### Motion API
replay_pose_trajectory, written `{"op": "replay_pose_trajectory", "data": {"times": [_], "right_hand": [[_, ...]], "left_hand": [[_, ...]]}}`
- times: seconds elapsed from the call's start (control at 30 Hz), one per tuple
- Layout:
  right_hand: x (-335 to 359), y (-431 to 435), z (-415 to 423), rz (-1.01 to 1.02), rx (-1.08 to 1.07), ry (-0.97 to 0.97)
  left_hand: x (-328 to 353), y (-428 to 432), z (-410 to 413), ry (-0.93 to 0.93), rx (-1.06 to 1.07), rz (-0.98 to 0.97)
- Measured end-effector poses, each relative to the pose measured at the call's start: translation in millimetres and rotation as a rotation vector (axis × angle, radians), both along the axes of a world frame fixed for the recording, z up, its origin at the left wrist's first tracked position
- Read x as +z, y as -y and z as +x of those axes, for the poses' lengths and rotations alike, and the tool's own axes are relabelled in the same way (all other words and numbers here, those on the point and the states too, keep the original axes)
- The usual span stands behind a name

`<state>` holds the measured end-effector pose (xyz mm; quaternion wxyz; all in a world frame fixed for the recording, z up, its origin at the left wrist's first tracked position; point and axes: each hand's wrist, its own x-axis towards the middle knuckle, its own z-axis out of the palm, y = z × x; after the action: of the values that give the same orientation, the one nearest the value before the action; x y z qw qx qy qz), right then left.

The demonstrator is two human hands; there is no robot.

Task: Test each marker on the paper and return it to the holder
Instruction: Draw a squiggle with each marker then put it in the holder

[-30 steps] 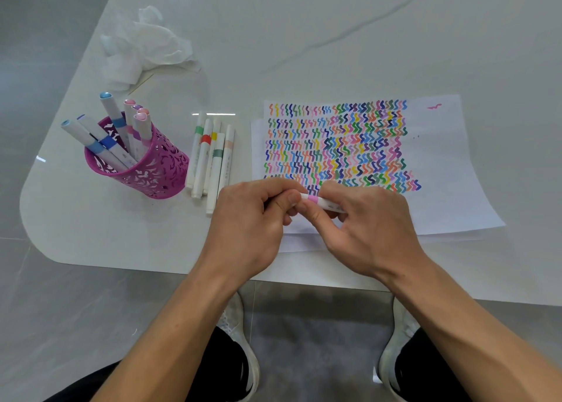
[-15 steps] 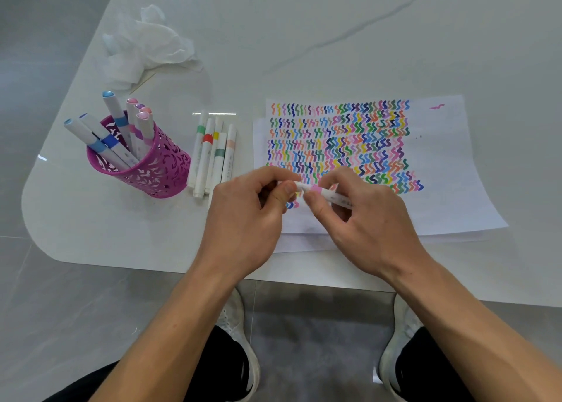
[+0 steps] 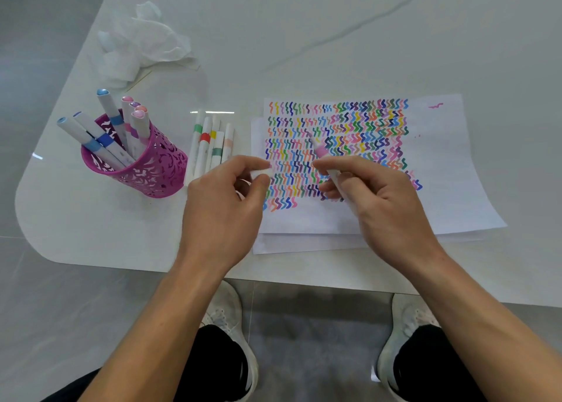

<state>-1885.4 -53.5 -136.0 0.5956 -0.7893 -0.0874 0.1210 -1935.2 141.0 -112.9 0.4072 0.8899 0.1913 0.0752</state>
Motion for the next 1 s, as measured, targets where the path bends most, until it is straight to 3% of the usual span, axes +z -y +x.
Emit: {"op": "replay_pose_trajectory", "data": {"times": [0.17, 0.4, 1.0], "right_hand": [[1, -4, -2, 0.038, 0.053, -0.019], [-4, -5, -4, -0.110, 0.065, 0.054], [-9, -9, -11, 0.007, 0.018, -0.014]], "left_hand": [[-2, 3, -1, -0.047, -0.125, 0.115], [-3, 2, 1, -0.081, -0.173, 0.209], [-14, 5, 2, -0.146, -0.236, 0.367]]}}
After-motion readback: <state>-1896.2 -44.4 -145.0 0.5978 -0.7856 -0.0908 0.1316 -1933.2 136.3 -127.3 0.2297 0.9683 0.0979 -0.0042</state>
